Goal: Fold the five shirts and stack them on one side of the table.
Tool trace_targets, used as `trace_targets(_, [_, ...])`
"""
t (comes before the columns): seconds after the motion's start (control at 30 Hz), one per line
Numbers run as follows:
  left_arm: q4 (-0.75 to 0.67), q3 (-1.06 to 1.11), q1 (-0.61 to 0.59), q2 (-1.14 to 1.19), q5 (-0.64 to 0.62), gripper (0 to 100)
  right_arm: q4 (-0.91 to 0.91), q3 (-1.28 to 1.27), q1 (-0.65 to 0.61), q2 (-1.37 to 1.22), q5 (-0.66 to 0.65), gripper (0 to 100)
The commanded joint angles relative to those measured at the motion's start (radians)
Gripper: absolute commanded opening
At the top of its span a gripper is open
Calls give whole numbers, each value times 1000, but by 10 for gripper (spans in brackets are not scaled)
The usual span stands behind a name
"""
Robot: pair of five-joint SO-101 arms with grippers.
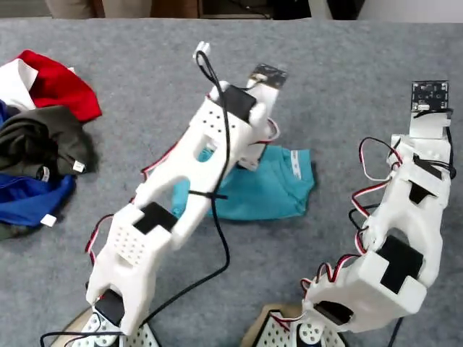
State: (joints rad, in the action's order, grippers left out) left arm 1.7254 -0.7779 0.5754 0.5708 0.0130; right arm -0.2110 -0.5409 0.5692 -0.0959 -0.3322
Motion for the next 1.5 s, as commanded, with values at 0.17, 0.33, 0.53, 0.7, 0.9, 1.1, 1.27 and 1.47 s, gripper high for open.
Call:
trace_targets(0.17, [-35,-54,89,1,-69,22,14,50,-1,1,-6,9])
trace_targets(0.33, [-100,-86,110,65,-135,22,-3,54,-5,2,-8,9])
trace_targets(0.53, [-103,-262,114,122,-227,36,-5,54,-5,7,-3,9])
trace_targets(0.7, [-98,-385,164,186,-233,36,-5,54,-5,7,-3,9])
trace_targets(0.9, [-101,-428,203,249,-233,36,-5,54,-5,7,-3,9])
trace_targets(1.1, [-95,-465,190,269,-235,82,-5,54,-8,7,-8,9])
trace_targets(1.27, [-94,-466,150,243,-325,187,-11,53,-10,7,-8,9])
trace_targets(1.47, [-64,-466,17,174,-333,190,-147,114,-45,10,-11,6])
